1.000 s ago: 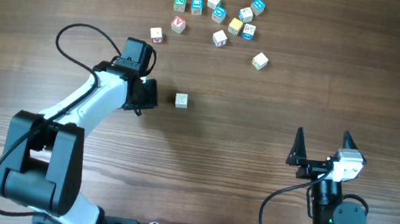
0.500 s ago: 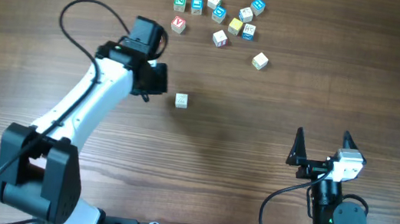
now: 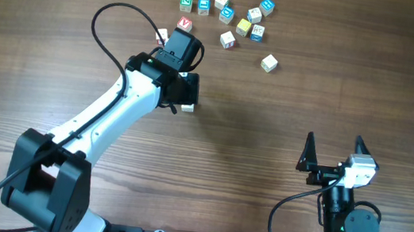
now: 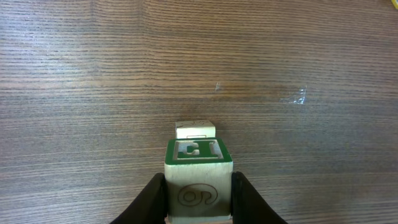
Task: Form a horizontal line
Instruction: 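Place the green-lettered block beside the first block and release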
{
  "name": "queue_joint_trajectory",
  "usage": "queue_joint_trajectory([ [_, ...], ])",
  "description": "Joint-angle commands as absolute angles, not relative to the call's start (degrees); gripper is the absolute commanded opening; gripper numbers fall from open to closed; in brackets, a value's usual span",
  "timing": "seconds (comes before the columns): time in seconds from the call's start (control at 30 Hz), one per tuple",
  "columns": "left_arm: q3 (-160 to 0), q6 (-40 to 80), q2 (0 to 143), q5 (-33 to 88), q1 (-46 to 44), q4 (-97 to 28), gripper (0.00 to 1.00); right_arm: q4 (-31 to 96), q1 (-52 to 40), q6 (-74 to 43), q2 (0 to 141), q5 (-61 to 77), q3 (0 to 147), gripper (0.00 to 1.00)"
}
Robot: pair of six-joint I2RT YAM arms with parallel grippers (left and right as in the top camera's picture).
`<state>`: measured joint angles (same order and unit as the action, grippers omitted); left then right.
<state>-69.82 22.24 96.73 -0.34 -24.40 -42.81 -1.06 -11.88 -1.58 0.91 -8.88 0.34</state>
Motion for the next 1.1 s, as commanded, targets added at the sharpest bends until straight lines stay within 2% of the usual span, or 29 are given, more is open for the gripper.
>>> queue_joint_trajectory([
  [0.0,-70.72,23.22,95.7,-0.08,-25.5,-42.63,0.24,-1.23,-11.6,-1.08,0.64,-9.43,0.3,1.0],
  [0.73,-66.59,23.22,100.64,-3.79,-26.79,-36.64,0.22,-1.23,-11.6,-1.08,0.64,-9.43,0.3,1.0],
  [0.8,-66.59,23.68,100.64,-7.03,-26.79,-37.95,0.19,-1.23,-11.6,-1.08,0.64,-9.43,0.3,1.0],
  [1.07,-66.57,25.74,100.64,-7.18,-23.33,-39.42,0.2,-1.23,-11.6,-1.1,0.64,-9.43,0.32,1.0],
])
